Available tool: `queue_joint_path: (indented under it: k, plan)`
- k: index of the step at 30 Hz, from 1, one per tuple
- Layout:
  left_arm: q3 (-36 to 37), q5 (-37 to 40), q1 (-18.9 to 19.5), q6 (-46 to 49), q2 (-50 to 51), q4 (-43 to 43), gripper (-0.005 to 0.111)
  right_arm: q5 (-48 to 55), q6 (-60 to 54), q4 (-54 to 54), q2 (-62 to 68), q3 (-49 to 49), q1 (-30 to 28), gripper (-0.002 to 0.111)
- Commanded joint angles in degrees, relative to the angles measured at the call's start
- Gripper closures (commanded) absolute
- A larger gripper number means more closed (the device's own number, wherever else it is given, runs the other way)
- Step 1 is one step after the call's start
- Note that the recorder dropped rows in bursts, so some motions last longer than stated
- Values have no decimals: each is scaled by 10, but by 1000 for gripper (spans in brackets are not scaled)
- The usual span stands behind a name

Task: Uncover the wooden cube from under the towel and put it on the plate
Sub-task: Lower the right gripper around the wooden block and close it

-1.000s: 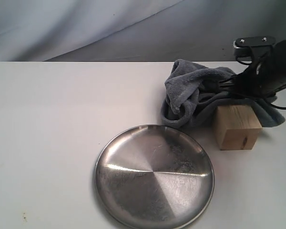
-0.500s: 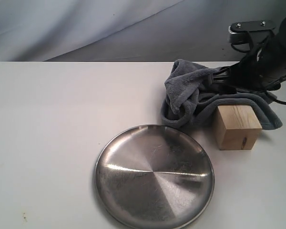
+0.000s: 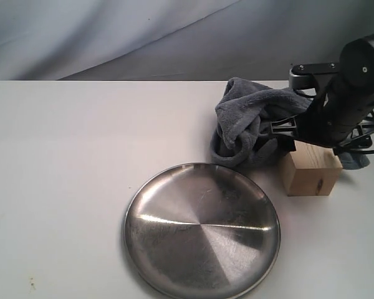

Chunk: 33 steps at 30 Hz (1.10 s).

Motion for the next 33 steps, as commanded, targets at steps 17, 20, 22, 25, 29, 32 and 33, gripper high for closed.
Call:
queue_joint_path:
  k: [17,20,22,25,29,32,33]
  plan:
    - [3,-6,1,-2,-2,-1,107,-48,38,-91,18,17,0,23]
    - [3,-6,1,-2,-2,-1,107,-48,39,-107,27,17,0,23]
    - [3,-6,1,-2,-2,-1,107,-49,39,-107,27,17,0,23]
    - [3,-6,1,-2,-2,-1,107,-61,47,-107,27,17,0,23]
    - [3,-6,1,-2,-2,-1,107,-80,73,-104,41,17,0,23]
    - [3,-6,1,-2,-2,-1,107,-77,73,-81,55,17,0,23]
    - [3,-6,1,-2,-2,-1,107,-77,73,-72,59,17,0,23]
